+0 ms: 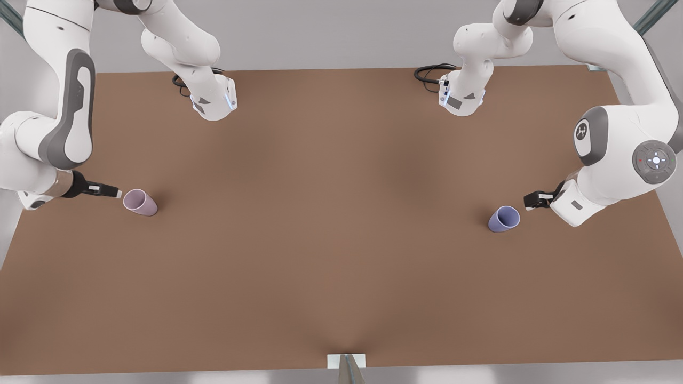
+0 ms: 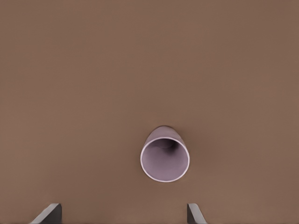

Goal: Stack the cups, with the pink cup at the bottom and the purple cup at the top

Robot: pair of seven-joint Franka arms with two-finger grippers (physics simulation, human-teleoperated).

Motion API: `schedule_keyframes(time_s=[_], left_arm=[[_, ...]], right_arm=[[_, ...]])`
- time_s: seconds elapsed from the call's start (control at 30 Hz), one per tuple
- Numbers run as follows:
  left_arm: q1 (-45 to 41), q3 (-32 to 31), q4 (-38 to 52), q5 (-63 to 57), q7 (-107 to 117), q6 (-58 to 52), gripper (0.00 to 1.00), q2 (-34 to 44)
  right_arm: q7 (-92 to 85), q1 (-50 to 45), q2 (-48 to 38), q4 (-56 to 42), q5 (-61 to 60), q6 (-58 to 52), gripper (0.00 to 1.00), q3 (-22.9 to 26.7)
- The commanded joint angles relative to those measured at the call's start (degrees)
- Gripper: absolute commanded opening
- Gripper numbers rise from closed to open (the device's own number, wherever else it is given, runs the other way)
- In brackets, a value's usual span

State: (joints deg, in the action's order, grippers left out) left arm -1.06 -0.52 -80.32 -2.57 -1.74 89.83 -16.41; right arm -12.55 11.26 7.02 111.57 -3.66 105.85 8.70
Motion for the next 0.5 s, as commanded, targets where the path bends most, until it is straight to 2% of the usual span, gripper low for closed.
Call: schedule_keyframes(time_s=[0.0, 0.13, 0.33, 0.4, 0.47], left_arm=[[0.0, 0.0, 0.0, -0.1, -0.1, 0.0, 1.00, 0.1], [0.0, 0.0, 0.0, 0.0, 0.0, 0.0, 1.00, -0.1], [0.0, 0.0, -0.1, 0.0, 0.4, -0.2, 1.00, -0.1], [0.0, 0.0, -0.1, 0.0, 0.4, -0.2, 1.00, -0.3], [0.0, 0.0, -0.1, -0.1, 0.4, -0.2, 1.00, -0.4]], right_arm=[[-21.2, -1.1, 0.0, 3.6, -0.4, 13.1, 1.00, 0.6], [-30.2, -1.1, 1.8, 9.8, -0.2, 23.7, 1.00, 2.5], [-37.5, -1.0, 4.0, 10.2, 0.1, 26.1, 1.00, 5.6], [-40.4, -1.0, 4.9, 12.7, 0.1, 30.6, 1.00, 7.0], [-40.5, -1.0, 4.8, 14.6, 0.1, 30.7, 1.00, 7.0]])
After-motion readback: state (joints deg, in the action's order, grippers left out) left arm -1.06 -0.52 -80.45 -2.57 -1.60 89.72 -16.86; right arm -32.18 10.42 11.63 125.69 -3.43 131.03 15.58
